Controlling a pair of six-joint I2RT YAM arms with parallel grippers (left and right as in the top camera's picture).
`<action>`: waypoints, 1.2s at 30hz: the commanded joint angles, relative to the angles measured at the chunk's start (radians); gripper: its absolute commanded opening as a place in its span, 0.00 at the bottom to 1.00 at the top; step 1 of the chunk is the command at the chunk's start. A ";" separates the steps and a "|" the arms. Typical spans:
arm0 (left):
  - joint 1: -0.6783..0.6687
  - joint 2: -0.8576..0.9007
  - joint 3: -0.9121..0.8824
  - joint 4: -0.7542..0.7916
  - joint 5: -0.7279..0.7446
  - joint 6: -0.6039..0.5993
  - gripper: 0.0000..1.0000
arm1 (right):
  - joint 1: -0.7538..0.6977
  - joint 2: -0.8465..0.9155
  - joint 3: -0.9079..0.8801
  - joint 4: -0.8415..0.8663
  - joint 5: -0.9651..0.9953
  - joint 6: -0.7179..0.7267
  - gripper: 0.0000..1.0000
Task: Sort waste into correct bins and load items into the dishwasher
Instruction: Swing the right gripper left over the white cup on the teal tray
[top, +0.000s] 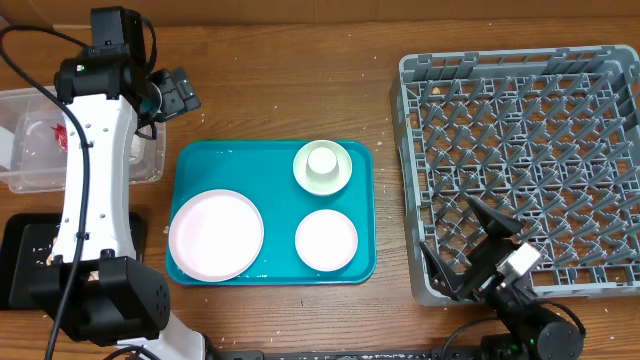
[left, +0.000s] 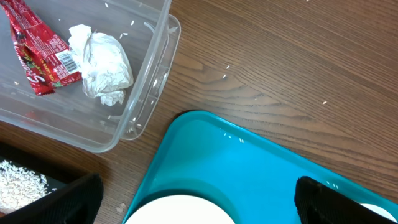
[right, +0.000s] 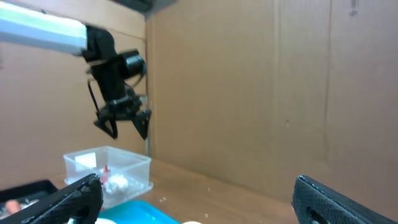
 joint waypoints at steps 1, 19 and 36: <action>-0.008 -0.005 0.009 0.000 0.008 0.019 1.00 | 0.002 -0.008 -0.010 0.051 0.050 0.120 1.00; -0.008 -0.005 0.009 0.000 0.008 0.019 1.00 | 0.003 0.446 0.578 -0.214 -0.010 0.232 1.00; -0.008 -0.005 0.009 0.000 0.009 0.019 1.00 | 0.395 1.500 1.361 -0.988 0.251 -0.055 1.00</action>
